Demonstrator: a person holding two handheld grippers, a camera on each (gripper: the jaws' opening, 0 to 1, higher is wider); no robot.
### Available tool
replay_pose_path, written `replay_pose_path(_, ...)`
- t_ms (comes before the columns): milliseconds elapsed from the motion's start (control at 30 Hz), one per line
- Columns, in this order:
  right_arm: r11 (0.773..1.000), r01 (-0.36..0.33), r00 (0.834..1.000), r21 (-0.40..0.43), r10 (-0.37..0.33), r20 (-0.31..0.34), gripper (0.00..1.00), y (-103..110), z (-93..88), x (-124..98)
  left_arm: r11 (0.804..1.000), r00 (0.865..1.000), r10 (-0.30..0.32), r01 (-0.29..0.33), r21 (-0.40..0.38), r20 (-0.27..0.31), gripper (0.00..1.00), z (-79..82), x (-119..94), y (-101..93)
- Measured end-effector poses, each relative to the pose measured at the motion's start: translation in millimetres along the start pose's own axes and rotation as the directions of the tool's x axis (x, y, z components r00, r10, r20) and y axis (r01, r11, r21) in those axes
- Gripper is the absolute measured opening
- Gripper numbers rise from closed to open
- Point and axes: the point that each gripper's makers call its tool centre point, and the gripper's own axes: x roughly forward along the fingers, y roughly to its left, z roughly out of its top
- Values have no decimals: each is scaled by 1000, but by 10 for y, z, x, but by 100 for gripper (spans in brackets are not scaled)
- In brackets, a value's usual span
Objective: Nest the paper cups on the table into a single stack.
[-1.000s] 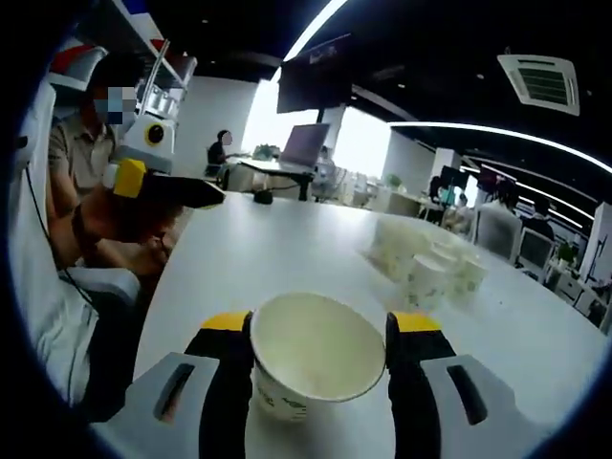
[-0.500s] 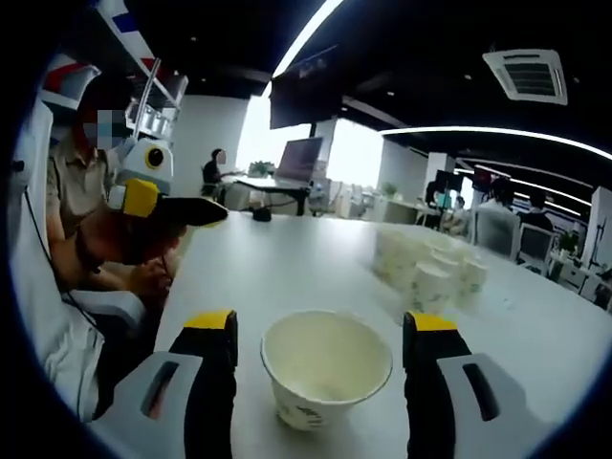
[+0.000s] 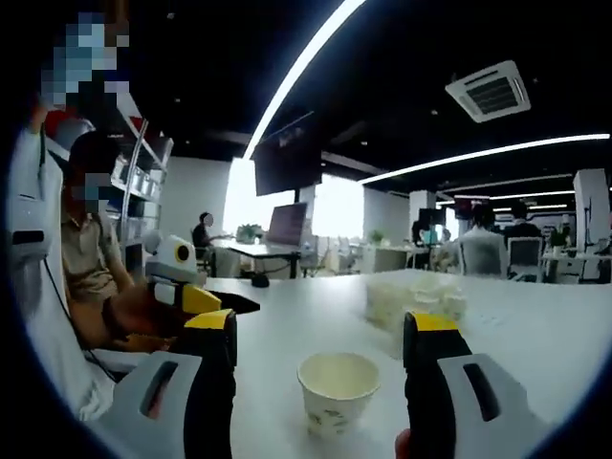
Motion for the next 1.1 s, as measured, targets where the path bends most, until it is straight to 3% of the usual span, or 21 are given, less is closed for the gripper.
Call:
replay_pose_path(167, 998, 54, 998, 26, -54, 16, 73, -95, -38, -203, 1000, 1000, 9, -9, 20, 14, 44, 119, 25, 51)
replay_pose_path(267, 995, 87, 996, 44, -87, 9, 73, -275, -121, -322, 998, 999, 35, -34, 56, -1, 45, 156, 124, 193)
replay_pose_path(400, 994, 104, 995, 39, -104, 11, 73, -196, -124, -395, 995, 999, 50, -49, 92, -15, 45, 260, 343, 368)
replay_pose_path(500, 993, 113, 993, 33, -114, 19, 72, -140, -98, -434, 991, 995, 61, -51, 127, -73, 51, 280, 617, 530)
replay_pose_path(633, 993, 114, 993, 28, -115, 18, 72, -111, -48, -453, 982, 990, 87, -67, 179, -108, 53, 303, 931, 761)
replay_pose_path(867, 992, 121, 992, -26, -120, 27, 71, -43, 80, -535, 975, 980, 129, -97, 199, -154, 53, 201, 1088, 1073)
replay_pose_path(933, 992, 127, 992, -27, -126, 31, 70, -56, 86, -563, 967, 972, 167, -130, 218, -165, 54, 181, 1079, 1235)
replay_pose_path(967, 991, 131, 991, -28, -130, 27, 70, -65, 70, -578, 950, 955, 234, -185, 251, -180, 54, 147, 1034, 1458)
replay_pose_path(1100, 990, 140, 990, -32, -140, 15, 70, -116, 19, -604, 928, 929, 314, -256, 272, -197, 55, 132, 952, 1881)
